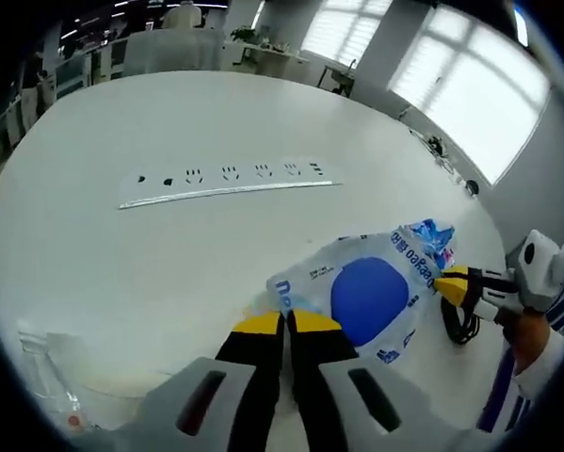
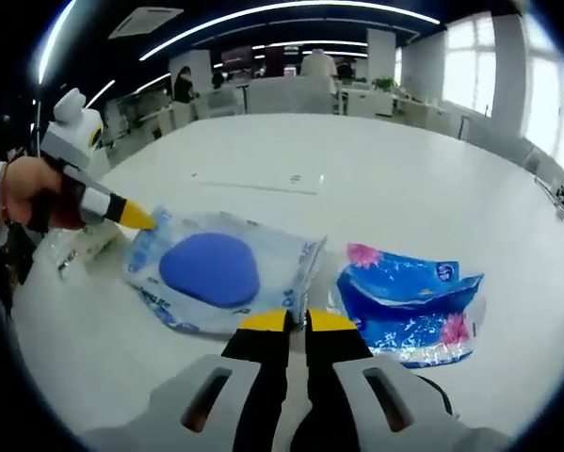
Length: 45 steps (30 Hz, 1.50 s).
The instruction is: Arrange the tabletop items into an orderly group along one side of the table until the central work area is clear of visible clutter.
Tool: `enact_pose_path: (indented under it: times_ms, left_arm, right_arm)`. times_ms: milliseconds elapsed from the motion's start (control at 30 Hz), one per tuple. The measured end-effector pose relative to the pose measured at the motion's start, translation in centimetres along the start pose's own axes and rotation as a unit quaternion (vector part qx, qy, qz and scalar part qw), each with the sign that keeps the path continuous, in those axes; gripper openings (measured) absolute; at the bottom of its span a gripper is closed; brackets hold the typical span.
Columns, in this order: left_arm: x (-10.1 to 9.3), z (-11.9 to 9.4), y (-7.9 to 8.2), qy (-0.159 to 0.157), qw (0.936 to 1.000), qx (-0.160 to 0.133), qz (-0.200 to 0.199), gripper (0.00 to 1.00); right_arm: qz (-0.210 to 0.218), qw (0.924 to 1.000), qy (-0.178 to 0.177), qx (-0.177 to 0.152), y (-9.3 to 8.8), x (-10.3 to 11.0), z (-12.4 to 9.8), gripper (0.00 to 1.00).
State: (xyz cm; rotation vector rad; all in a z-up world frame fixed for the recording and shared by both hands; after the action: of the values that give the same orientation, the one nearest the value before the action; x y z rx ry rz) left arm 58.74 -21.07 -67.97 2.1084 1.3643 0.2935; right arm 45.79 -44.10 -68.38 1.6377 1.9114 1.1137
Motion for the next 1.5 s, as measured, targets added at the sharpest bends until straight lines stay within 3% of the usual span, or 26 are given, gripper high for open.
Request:
enact_pose_path:
  times_ms: [767,1300,1500]
  left_arm:
    - [0.0,0.0,0.0,0.009,0.9999,-0.013,-0.002,0.03]
    - [0.0,-0.5,0.3,0.0,0.9997,-0.022,0.004,0.2]
    - [-0.1,-0.9,0.4,-0.006,0.9994,-0.031,0.014,0.31]
  right_arm:
    - [0.001,0.9998,-0.002,-0.018,0.3,0.2,-1.0,0.03]
    - [-0.002,0.9997,0.006,-0.023,0.7,0.4,-1.0,0.07]
    - [-0.003,0.9996,0.011,-0.026,0.9,0.5,-1.1,0.11]
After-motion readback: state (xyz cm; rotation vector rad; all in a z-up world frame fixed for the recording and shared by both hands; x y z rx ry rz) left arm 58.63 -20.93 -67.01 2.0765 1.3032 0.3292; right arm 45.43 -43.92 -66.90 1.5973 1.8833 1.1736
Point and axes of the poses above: the point that each gripper's makers call its tool centre point, and the gripper's own axes: z roughly forward along the fingers, x roughly to its left, y roughly out of its top, the point moved 9 cm from there along -z, roughly backward along the fingers, and after that the axes turned 15 degrees about y, right-handed, at the moved point
